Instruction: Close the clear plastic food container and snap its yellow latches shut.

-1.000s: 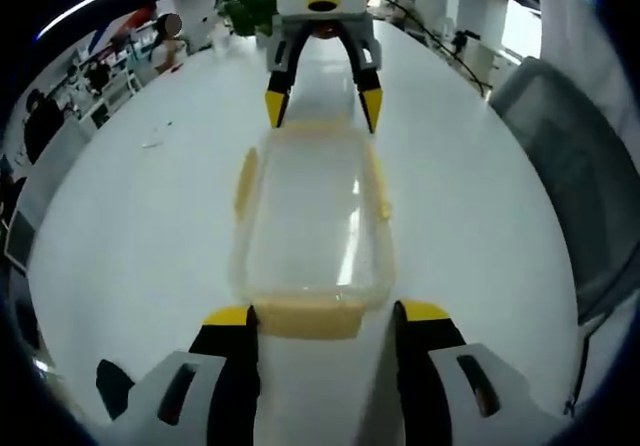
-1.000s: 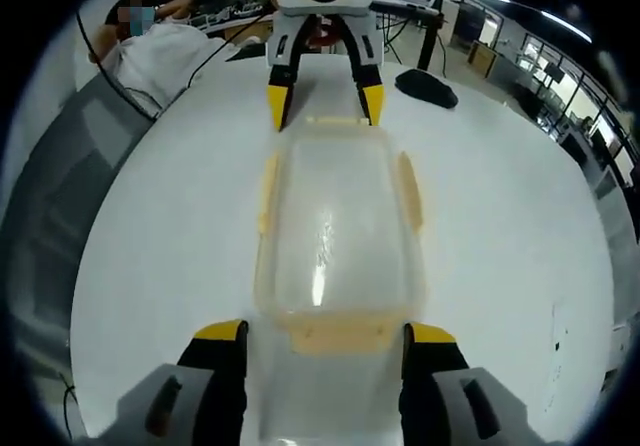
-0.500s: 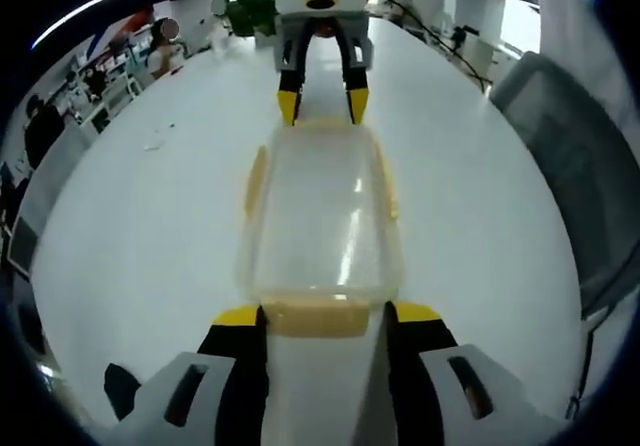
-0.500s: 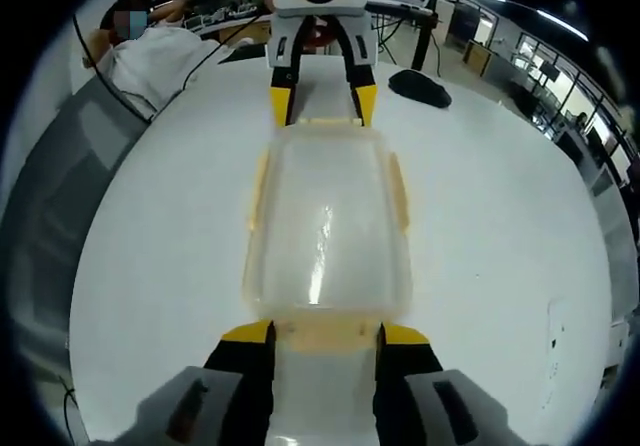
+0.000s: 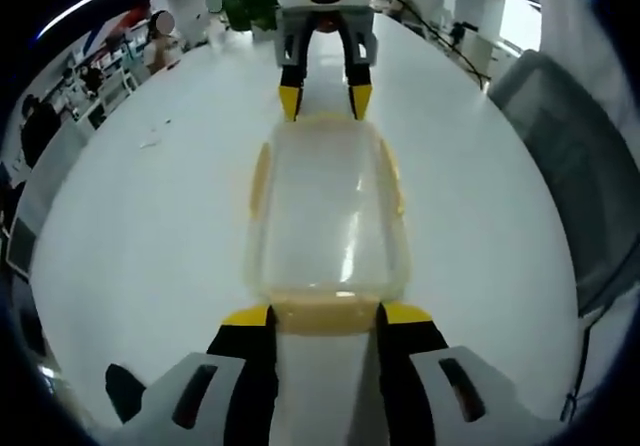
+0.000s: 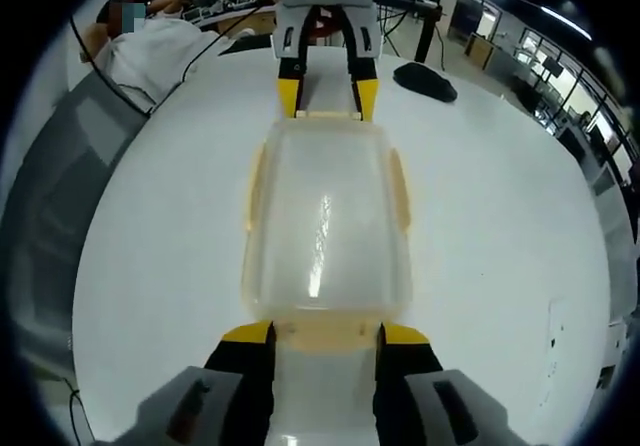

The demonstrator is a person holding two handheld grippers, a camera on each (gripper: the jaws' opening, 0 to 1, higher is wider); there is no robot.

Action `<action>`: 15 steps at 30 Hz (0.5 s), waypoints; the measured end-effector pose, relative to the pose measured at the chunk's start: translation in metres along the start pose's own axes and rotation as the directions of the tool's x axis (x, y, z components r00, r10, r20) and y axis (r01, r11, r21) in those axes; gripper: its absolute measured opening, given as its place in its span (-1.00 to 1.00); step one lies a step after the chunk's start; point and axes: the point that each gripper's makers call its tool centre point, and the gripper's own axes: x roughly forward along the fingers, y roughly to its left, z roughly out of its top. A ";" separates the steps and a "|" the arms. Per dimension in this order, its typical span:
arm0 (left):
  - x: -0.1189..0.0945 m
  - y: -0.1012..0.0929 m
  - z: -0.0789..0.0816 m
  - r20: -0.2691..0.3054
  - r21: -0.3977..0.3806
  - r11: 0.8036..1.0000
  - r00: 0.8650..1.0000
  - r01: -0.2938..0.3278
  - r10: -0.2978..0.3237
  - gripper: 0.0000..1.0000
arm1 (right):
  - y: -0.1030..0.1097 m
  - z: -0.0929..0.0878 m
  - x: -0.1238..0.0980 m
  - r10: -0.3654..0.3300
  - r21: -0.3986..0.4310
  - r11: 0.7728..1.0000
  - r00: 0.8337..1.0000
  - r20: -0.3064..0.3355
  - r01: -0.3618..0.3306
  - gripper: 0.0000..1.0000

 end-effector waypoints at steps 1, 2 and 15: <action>0.000 0.000 0.000 -0.004 0.006 1.000 1.000 -0.002 0.002 -0.26 | 0.000 0.000 0.000 0.001 -0.003 1.000 1.000 -0.003 -0.001 -0.25; 0.000 -0.001 0.001 -0.006 0.016 1.000 1.000 -0.002 0.002 -0.26 | 0.000 0.000 0.000 0.001 -0.003 1.000 1.000 -0.008 -0.001 -0.25; -0.001 -0.002 0.002 -0.035 -0.010 0.998 0.998 -0.060 0.060 -0.30 | 0.002 -0.002 -0.003 -0.022 -0.002 1.000 1.000 0.005 0.022 -0.31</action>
